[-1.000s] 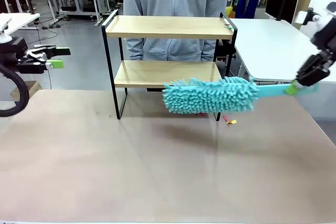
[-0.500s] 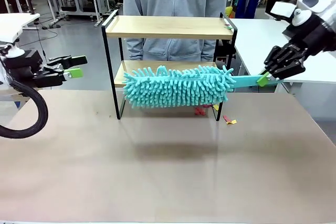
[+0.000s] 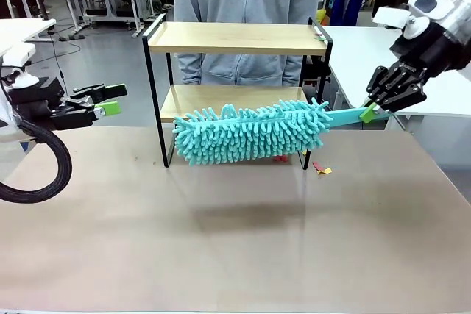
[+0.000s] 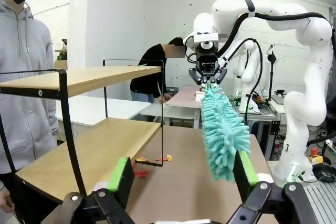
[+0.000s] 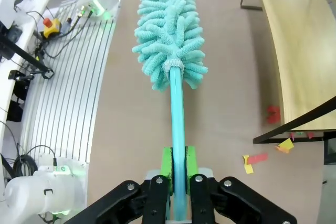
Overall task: Clean the shelf.
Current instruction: Hand the Duster back to the human.
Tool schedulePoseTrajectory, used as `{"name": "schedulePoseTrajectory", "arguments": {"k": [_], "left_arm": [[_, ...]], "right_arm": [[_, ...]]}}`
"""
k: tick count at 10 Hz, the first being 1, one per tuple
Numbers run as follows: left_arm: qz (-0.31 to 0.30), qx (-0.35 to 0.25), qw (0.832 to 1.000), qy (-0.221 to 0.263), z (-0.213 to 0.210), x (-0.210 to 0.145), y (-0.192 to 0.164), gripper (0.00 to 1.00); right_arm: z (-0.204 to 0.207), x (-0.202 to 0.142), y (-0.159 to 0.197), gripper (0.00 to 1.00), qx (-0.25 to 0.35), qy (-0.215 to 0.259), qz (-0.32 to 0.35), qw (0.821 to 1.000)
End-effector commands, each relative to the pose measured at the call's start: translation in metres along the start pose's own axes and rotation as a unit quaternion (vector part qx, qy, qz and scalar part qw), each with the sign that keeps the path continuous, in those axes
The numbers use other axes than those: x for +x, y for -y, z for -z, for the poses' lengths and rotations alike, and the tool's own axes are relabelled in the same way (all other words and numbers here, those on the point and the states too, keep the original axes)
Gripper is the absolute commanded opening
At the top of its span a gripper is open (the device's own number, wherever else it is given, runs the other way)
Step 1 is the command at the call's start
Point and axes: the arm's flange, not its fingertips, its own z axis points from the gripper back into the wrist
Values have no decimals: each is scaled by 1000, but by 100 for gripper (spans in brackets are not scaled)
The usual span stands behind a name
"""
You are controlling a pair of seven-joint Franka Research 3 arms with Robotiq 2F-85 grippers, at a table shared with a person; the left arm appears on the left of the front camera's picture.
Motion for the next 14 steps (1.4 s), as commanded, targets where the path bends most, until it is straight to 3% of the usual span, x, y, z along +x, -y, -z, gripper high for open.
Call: {"name": "schedulePoseTrajectory", "arguments": {"k": [1, 2, 3, 4, 7, 10, 14], "left_arm": [[1, -1, 1000, 5, -1, 1, -1, 100], [0, 0, 1000, 0, 0, 0, 0, 100], [-28, 39, 999, -11, 22, -7, 2, 100], [-49, 13, 997, -50, 40, -10, 19, 100], [-68, -21, 994, -88, 70, -10, 44, 100], [-115, -70, 988, -73, 92, -26, 45, 100], [-118, -97, 986, -63, 114, -45, 51, 100]], "right_arm": [[0, 3, -7, 13, -8, 14, 1, 1000], [0, 3, -7, 13, -8, 14, 1, 1000], [0, 3, -7, 13, -8, 14, 1, 1000], [0, 3, -7, 13, -8, 14, 1, 1000], [0, 3, -7, 13, -8, 14, 1, 1000], [0, 3, -7, 13, -8, 14, 1, 1000], [0, 3, -7, 13, -8, 14, 1, 1000]]}}
